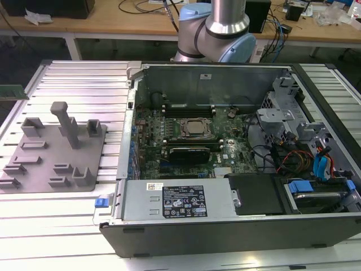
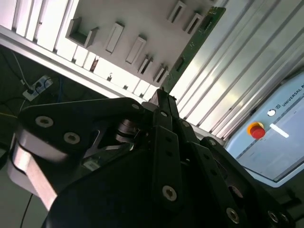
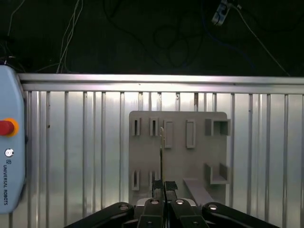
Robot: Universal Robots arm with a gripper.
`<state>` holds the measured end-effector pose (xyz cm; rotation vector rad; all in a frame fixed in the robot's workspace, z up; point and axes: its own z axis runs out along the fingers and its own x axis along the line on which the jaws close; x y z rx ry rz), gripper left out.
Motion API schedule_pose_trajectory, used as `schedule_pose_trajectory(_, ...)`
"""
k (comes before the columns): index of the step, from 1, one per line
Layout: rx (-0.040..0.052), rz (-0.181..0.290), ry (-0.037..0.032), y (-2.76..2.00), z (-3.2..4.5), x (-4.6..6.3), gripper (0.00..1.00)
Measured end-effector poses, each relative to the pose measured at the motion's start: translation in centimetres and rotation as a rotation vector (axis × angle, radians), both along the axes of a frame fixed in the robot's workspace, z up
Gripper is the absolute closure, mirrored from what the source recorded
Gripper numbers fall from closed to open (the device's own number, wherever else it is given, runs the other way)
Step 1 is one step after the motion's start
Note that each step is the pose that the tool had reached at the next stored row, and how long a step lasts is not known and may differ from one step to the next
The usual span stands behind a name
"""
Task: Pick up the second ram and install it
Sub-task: 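Pick up the second ram and move it above second insertion slot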
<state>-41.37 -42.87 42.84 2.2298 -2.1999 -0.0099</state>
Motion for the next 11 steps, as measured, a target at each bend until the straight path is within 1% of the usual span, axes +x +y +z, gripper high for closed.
schedule_pose_trajectory(2, 0.0, 0.0, 0.0, 0.0, 0.57, 0.0, 0.91)
schedule_pose_trajectory(5, -0.0002, 0.0, 0.0004, 0.01, 0.61, 0.1, 0.91)
schedule_pose_trajectory(8, 0.0, 0.0, 0.0001, 0.0, 0.58, 1.4, 0.91)
schedule_pose_trajectory(11, 0.0, 0.0, 0.0001, 0.0, 0.59, 2.1, 0.91)
